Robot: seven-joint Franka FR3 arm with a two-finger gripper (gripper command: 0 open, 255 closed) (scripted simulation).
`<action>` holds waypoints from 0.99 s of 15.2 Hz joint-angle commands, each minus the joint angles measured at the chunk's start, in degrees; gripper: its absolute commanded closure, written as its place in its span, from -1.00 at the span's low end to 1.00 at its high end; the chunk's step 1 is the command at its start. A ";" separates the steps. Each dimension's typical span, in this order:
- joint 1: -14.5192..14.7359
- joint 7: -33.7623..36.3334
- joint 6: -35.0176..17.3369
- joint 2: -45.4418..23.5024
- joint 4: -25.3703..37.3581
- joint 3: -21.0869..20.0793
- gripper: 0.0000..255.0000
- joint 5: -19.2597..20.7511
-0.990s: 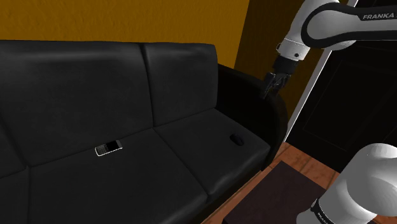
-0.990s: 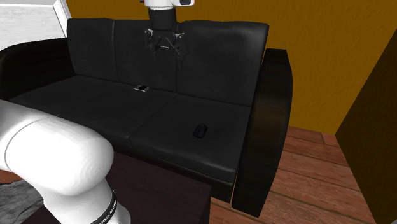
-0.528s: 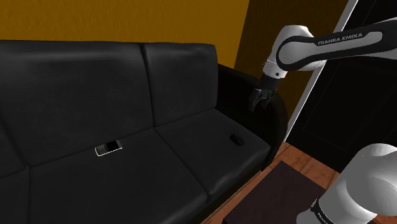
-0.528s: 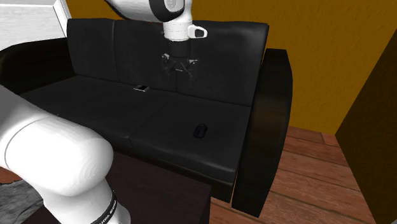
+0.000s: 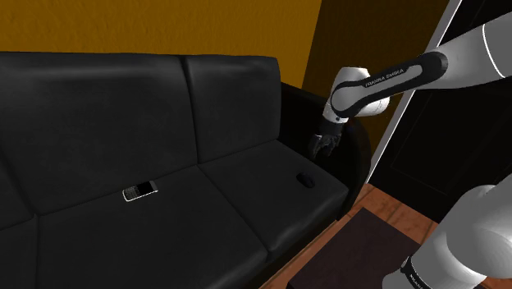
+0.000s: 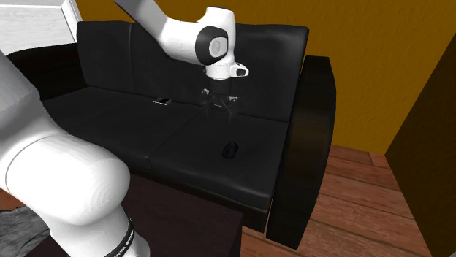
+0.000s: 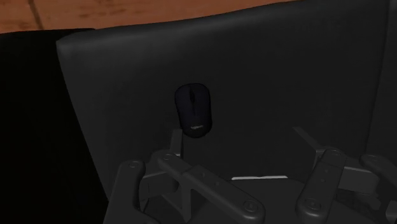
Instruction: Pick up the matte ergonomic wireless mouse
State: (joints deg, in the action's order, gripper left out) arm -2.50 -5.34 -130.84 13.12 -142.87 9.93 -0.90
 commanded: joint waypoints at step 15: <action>-1.05 -6.59 -16.46 -26.71 6.10 0.54 -1.00 -7.71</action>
State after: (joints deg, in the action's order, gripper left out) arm -3.52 -11.72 -146.64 -12.62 -137.07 10.66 -8.21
